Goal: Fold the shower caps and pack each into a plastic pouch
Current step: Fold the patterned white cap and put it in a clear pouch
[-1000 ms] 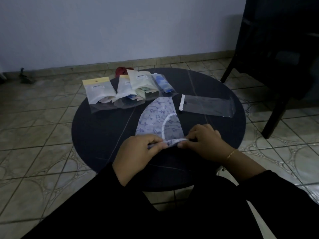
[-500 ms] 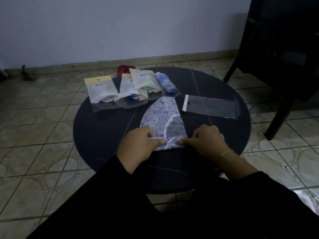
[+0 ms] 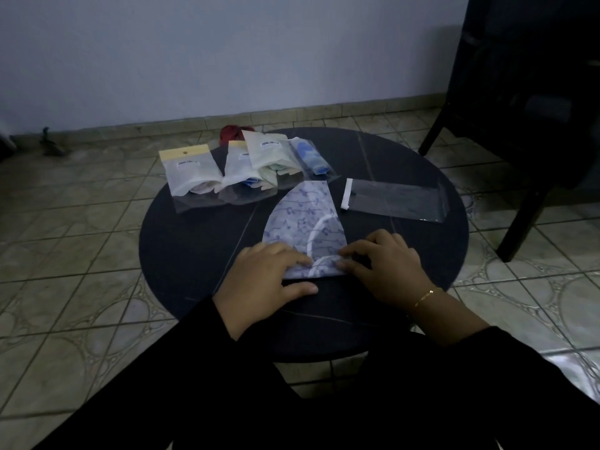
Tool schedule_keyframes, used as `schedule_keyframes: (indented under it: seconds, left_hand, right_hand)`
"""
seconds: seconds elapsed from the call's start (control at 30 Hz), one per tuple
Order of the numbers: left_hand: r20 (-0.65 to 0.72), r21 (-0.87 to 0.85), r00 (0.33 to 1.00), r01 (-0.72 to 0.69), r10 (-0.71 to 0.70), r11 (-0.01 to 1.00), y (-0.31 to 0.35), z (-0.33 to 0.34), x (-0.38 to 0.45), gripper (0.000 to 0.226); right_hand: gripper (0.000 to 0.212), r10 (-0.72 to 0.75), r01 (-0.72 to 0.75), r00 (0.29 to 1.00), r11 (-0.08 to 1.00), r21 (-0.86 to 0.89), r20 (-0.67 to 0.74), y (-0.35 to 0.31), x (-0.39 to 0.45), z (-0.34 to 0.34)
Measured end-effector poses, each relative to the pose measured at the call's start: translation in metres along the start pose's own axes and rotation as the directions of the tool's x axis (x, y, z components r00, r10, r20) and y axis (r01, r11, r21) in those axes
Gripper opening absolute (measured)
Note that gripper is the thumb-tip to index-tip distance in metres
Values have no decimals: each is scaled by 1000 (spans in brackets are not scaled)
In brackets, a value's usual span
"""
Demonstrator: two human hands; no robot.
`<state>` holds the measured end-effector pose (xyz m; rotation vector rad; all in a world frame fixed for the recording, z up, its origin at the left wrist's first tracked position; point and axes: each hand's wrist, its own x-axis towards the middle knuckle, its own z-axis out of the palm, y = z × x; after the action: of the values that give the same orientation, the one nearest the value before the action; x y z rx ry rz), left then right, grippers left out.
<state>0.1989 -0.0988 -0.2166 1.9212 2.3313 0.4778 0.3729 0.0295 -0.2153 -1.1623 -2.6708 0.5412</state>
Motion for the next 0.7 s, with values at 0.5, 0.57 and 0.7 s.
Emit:
schedule_keyframes:
  seconds: [0.5, 0.57, 0.7]
  left_hand:
    - [-96, -308, 987, 95, -130, 947, -8, -7, 4, 26]
    - [-74, -337, 981, 145, -179, 930, -8, -8, 10, 22]
    - [7, -303, 959, 271, -283, 913, -5, -9, 22, 32]
  right_hand:
    - [23, 110, -121, 992, 968, 218, 63, 1, 3, -10]
    - [27, 155, -168, 985, 952, 257, 69, 1, 7, -9]
    - [38, 247, -253, 967, 930, 269, 55, -4, 9, -7]
